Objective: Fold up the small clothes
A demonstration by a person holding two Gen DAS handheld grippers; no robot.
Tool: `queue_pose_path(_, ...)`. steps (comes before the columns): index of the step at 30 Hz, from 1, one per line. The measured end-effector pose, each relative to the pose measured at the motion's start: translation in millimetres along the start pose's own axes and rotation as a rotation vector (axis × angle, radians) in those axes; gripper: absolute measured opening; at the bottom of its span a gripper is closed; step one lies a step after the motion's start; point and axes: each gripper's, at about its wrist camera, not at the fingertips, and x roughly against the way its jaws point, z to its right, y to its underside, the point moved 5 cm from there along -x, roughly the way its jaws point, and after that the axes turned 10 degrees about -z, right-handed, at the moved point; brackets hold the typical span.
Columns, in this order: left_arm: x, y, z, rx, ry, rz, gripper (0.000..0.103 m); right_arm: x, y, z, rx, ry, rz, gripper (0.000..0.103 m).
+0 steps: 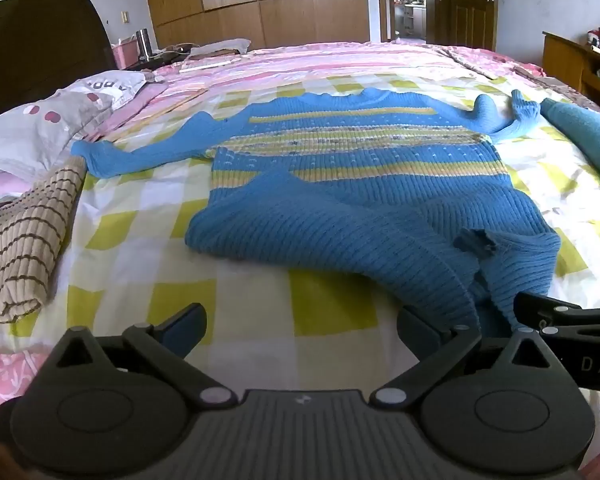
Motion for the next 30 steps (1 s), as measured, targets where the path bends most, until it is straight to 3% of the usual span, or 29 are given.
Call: queue_pose_path(30, -4.9, 1.7, -2.8, 0.019, 0.027, -0.018, 0.101, -0.6, -3.7, -3.8, 0.009, -0.014, 0.007, 0.097)
